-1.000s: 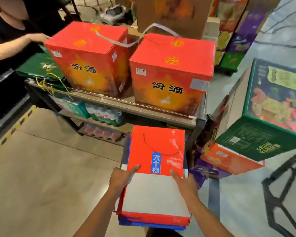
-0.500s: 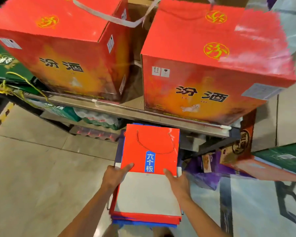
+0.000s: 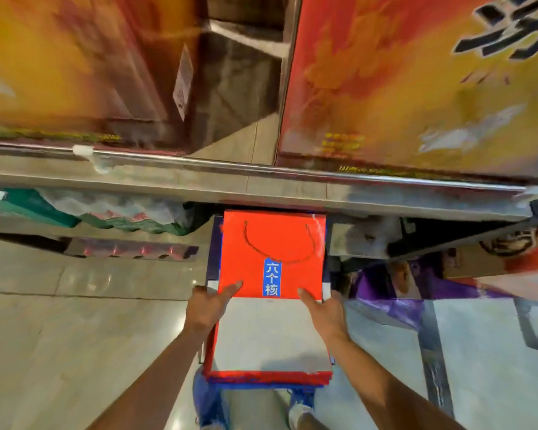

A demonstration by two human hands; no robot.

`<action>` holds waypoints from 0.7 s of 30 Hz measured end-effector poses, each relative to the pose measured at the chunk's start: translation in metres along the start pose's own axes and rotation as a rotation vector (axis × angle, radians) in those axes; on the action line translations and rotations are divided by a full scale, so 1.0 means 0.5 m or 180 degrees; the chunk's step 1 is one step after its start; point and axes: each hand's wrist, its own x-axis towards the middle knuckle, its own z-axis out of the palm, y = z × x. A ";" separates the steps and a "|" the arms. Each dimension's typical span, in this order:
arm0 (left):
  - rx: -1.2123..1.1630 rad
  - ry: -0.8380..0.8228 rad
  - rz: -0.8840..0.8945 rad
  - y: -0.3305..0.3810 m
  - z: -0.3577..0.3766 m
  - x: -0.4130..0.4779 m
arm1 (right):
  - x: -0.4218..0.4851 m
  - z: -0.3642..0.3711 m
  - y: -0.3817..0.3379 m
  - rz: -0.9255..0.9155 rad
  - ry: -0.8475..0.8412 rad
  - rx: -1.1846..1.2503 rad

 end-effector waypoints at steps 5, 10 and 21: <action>0.0071 0.0137 0.0260 0.021 0.036 0.069 | 0.073 0.024 -0.004 -0.0048 0.0122 -0.0002; 0.0218 0.0220 0.0466 0.077 0.048 0.139 | 0.127 0.036 -0.069 -0.0178 0.0476 0.0048; 0.0321 0.0463 0.0693 0.181 0.056 0.197 | 0.238 0.040 -0.168 -0.0371 0.0494 -0.0179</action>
